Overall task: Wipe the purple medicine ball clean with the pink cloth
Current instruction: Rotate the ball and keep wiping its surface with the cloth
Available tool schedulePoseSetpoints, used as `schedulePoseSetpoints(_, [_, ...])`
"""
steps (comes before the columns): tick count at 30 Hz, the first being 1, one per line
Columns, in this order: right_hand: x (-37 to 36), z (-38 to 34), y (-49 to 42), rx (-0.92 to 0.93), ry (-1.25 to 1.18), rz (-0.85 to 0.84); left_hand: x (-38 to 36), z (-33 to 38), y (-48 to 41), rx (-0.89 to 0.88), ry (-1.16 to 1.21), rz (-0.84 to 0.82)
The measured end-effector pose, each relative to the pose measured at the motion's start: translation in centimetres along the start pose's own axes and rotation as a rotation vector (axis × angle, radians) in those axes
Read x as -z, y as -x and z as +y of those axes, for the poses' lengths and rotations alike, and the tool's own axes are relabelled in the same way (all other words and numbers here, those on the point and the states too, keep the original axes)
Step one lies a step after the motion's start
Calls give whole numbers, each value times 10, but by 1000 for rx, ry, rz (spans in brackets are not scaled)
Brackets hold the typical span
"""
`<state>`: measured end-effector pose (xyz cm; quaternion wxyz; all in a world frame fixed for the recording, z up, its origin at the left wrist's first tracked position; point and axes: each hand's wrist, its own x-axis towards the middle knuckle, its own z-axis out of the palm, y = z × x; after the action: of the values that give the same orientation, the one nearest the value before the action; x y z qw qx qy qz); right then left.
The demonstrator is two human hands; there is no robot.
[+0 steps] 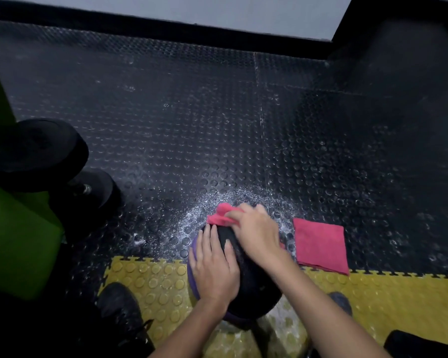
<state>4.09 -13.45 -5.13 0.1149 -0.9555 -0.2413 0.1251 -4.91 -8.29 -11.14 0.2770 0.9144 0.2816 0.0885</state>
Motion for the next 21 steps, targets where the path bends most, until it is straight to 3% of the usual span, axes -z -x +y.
schedulePoseSetpoints(4, [10,39,-25,-356,-149,-86,1,3,4,-24,41,-15])
schedulePoseSetpoints(6, [14,35,-24,-416,-181,-98,-2,0,4,-42,38,-15])
schedulePoseSetpoints(8, [10,19,-12,-325,-120,-46,-4,-3,3,-43,51,3])
schedulePoseSetpoints(11, [0,-13,19,-32,-10,26,-2,-11,-1,-9,110,22])
schedulePoseSetpoints(13, [-5,-6,23,-15,-40,113,1,-18,-5,18,174,23])
schedulePoseSetpoints(15, [-11,26,15,-250,-145,167,5,-22,-9,59,243,13])
schedulePoseSetpoints(17, [-17,60,10,-542,-284,117,9,-24,-13,111,303,1])
schedulePoseSetpoints(19, [-23,85,14,-655,-391,-25,12,-24,-15,144,320,-16])
schedulePoseSetpoints(21, [-22,100,23,-733,-525,5,15,-23,-18,161,330,-31])
